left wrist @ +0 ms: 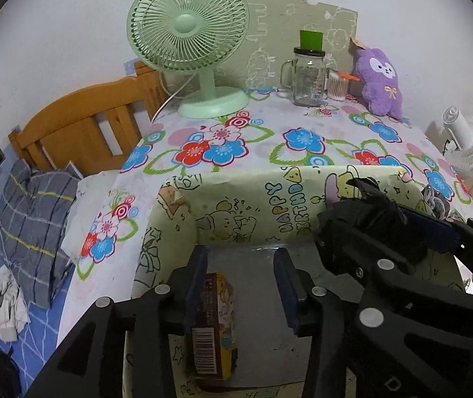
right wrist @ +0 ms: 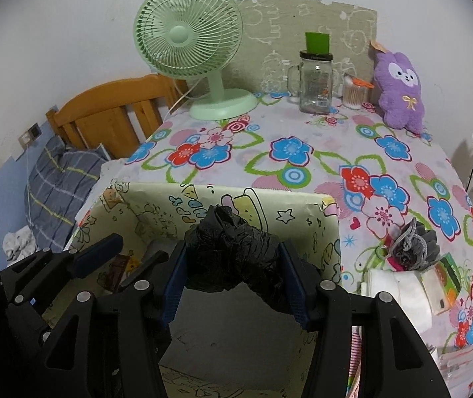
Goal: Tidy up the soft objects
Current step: 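Release the brown box and black bag into the fabric box with both grippers, then withdraw both grippers from the fabric box toward the remaining items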
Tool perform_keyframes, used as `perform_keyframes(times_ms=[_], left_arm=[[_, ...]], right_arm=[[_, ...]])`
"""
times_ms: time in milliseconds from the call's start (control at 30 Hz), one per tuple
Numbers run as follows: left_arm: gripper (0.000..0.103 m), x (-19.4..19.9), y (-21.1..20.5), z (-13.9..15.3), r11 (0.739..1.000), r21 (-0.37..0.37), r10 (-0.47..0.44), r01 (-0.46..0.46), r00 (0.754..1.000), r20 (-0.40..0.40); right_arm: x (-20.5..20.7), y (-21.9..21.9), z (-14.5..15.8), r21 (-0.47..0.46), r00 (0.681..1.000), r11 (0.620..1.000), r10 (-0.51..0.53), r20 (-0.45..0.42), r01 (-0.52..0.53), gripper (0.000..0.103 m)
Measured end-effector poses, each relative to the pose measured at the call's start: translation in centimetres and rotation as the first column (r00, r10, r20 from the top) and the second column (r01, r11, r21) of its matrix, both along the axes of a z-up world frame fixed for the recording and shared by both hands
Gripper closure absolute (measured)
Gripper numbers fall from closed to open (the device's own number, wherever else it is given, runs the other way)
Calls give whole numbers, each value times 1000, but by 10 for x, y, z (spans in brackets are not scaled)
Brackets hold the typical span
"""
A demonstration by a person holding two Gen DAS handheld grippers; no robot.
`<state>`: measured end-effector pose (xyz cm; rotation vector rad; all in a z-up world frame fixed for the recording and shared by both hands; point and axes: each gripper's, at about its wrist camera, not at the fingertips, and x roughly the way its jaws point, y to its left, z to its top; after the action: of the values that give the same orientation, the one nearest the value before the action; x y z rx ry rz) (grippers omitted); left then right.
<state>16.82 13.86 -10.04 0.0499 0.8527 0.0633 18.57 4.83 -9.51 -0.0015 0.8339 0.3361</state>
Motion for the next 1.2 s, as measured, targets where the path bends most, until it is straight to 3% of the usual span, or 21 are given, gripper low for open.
perform_keyframes(times_ms=[133, 267, 400, 867, 1200], left_arm=[[39, 1, -1, 3, 1000, -19, 22, -22, 1000, -8], [32, -5, -1, 9, 998, -41, 37, -37, 999, -1], [18, -15, -3, 17, 997, -53, 49, -48, 999, 13], [8, -59, -18, 57, 997, -36, 80, -76, 988, 133], [2, -82, -39, 75, 996, -32, 87, -83, 982, 168]], right_arm=[[5, -4, 0, 51, 1000, 999, 9, -25, -8, 36], [4, -7, 3, 103, 999, 994, 35, -24, -33, 25], [-1, -9, 9, 115, 999, 993, 35, -13, -34, 14], [-44, -23, 51, 87, 993, 995, 42, 110, -52, 5], [-72, -48, 73, 86, 987, 996, 22, 158, -36, 1]])
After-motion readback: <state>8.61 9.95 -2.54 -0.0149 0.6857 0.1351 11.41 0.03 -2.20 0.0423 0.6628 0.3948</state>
